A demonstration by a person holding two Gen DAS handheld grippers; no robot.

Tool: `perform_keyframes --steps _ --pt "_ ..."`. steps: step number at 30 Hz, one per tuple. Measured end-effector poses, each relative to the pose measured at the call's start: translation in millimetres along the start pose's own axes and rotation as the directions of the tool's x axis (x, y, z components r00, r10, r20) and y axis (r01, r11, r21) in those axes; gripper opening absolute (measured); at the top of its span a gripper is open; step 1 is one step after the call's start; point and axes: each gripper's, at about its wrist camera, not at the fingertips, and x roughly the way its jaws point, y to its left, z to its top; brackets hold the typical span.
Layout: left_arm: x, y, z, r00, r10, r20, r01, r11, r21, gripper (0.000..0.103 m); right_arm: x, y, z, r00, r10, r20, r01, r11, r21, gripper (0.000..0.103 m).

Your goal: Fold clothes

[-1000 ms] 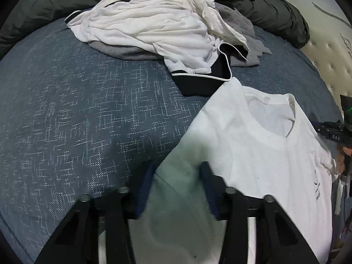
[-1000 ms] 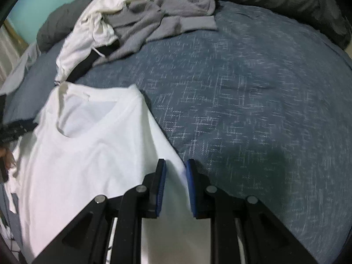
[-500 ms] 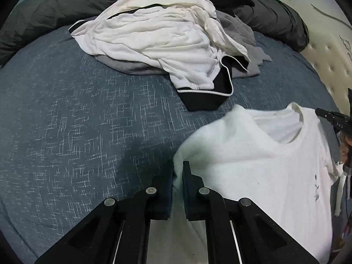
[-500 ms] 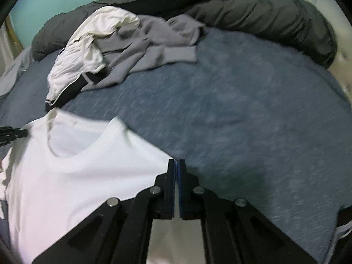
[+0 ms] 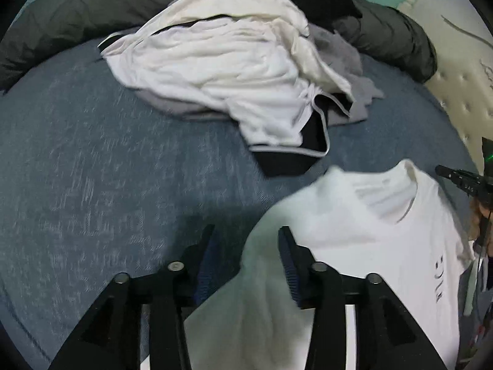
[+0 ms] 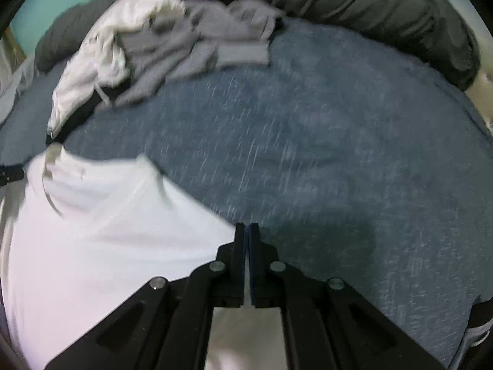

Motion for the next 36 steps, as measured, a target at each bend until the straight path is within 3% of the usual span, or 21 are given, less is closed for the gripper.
perform_keyframes --steps 3,7,9,11,14,17,24,26,36 --pt "17.3 -16.7 8.0 1.0 0.011 -0.016 -0.01 0.999 0.05 0.053 -8.2 4.2 12.2 0.995 0.082 0.06 -0.083 0.996 0.026 0.006" --pt "35.2 -25.4 12.6 1.0 -0.003 -0.026 0.005 0.998 0.064 0.053 9.5 28.1 21.3 0.995 0.094 0.009 -0.094 0.995 -0.029 0.012" --pt "40.5 -29.8 9.9 0.999 0.003 -0.043 0.001 0.996 0.086 0.042 19.4 36.1 19.4 0.994 0.107 -0.016 -0.108 0.993 -0.053 0.012" --pt "40.3 -32.5 8.8 0.999 0.014 -0.033 -0.01 0.994 0.108 0.015 28.8 42.8 15.5 0.993 0.116 -0.039 -0.118 0.99 -0.071 0.012" --pt "33.2 -32.7 10.8 1.0 0.019 -0.007 -0.018 0.993 0.113 0.006 39.8 50.5 10.0 0.993 0.107 -0.057 -0.112 0.989 -0.101 0.012" --pt "24.7 -33.9 13.2 0.999 0.028 0.026 -0.031 0.992 0.12 0.005 36.1 51.0 6.9 0.993 0.113 -0.022 -0.114 0.987 -0.113 0.001" --pt "11.8 -31.1 24.8 0.995 0.064 0.075 -0.071 0.992 0.107 0.005 4.0 50.8 19.3 0.987 0.046 0.151 -0.025 0.99 -0.137 0.0" --pt "8.3 -30.1 28.3 0.993 0.074 0.088 -0.083 0.991 0.102 0.005 5.1 55.6 28.7 0.986 0.018 0.165 0.007 0.988 -0.152 0.0" --pt "10.7 -19.3 31.5 0.993 0.08 0.084 -0.085 0.995 0.061 0.006 51.0 54.8 36.2 0.994 -0.078 0.074 0.086 0.991 -0.104 0.0"
